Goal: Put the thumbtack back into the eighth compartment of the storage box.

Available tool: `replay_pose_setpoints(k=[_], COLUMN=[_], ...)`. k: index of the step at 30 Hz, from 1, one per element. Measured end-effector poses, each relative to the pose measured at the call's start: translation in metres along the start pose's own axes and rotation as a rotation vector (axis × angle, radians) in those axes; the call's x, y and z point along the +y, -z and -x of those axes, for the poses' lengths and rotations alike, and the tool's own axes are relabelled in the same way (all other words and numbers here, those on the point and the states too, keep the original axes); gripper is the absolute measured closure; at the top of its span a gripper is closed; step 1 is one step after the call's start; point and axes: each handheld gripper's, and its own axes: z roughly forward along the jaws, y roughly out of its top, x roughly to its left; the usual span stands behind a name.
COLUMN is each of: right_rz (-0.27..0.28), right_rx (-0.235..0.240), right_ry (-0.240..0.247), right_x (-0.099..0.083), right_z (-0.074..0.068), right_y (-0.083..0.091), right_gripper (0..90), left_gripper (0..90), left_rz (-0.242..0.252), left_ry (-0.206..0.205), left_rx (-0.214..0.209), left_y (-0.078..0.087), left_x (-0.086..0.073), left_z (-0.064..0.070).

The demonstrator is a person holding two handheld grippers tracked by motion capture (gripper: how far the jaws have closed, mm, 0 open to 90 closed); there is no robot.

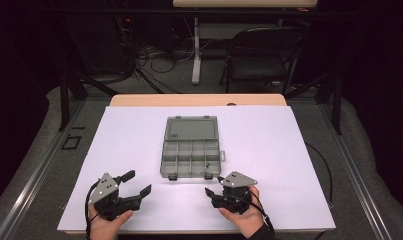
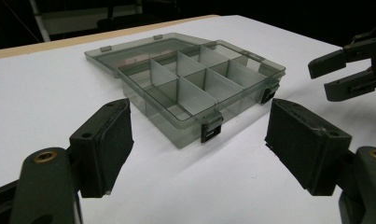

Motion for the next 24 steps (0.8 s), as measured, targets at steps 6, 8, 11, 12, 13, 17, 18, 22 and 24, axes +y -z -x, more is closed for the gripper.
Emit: replay_pose_setpoints(k=[6,8,11,12,13,17,18,22,24], right_rz=[-0.031,-0.043,-0.063,-0.063,-0.073,-0.082,-0.086,-0.095,-0.097], right_rx=[0.022,0.026,0.033,0.033,0.032,0.033,0.031,0.031,0.031], right_ry=[0.007,0.020,0.023,0.023,0.026,0.028,0.030,0.037,0.039], right_x=[-0.003,-0.004,-0.006,-0.006,-0.008,-0.010,-0.010,-0.011,-0.011], right_z=[-0.003,-0.005,-0.005,-0.005,-0.006,-0.006,-0.006,-0.006,-0.006], right_y=[-0.011,-0.017,-0.022,-0.022,-0.025,-0.028,-0.029,-0.031,-0.032], right_gripper=[46.1,48.2,49.9,49.9,50.5,52.5,53.0,54.4,54.7], left_gripper=[22.3,22.8,22.7,22.7,22.7,22.7,22.7,22.7,22.7], left_rz=[-0.001,-0.001,-0.001,-0.002,-0.001,-0.003,-0.003,-0.004,-0.005], left_ry=[0.003,0.002,0.003,0.002,0.002,0.005,0.004,0.002,0.002], left_rx=[-0.004,-0.003,-0.003,-0.003,-0.003,-0.003,-0.004,-0.006,-0.006], left_y=[-0.001,-0.001,-0.001,-0.001,-0.001,-0.001,-0.001,-0.001,-0.001], left_x=[0.000,0.000,0.000,0.000,0.000,0.000,0.000,0.000,0.000], left_z=[0.001,0.001,0.000,0.000,0.000,0.000,0.000,0.000,0.000])
